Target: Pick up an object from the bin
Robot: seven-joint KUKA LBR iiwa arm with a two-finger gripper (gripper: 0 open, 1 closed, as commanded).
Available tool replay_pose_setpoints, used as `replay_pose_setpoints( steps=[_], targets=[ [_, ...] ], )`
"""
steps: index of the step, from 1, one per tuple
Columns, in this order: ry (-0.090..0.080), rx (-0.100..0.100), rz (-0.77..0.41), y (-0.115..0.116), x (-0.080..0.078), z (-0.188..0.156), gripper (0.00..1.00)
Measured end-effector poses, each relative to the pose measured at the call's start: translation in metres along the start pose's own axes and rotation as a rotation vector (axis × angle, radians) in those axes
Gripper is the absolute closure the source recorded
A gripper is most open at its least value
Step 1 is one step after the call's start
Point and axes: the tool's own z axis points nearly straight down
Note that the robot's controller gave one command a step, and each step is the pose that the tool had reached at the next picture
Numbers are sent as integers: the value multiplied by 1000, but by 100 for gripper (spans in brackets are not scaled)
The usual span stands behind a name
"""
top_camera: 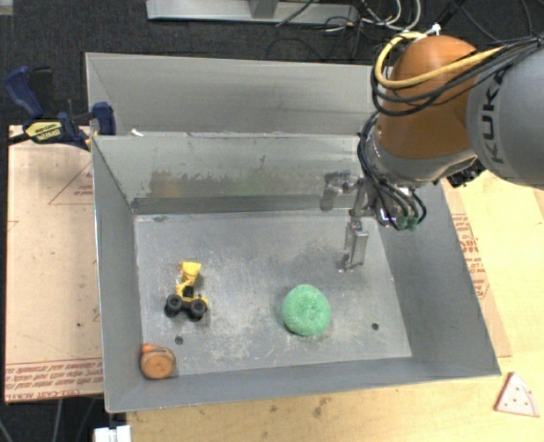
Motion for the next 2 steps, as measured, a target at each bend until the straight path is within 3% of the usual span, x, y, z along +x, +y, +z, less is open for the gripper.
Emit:
replay_pose_setpoints(
  steps=[1, 2],
  targets=[
    [-7, 0, 0, 0, -1, -5, 0],
    [-12, 0, -25, 3, 33, 49, 0]
  ],
)
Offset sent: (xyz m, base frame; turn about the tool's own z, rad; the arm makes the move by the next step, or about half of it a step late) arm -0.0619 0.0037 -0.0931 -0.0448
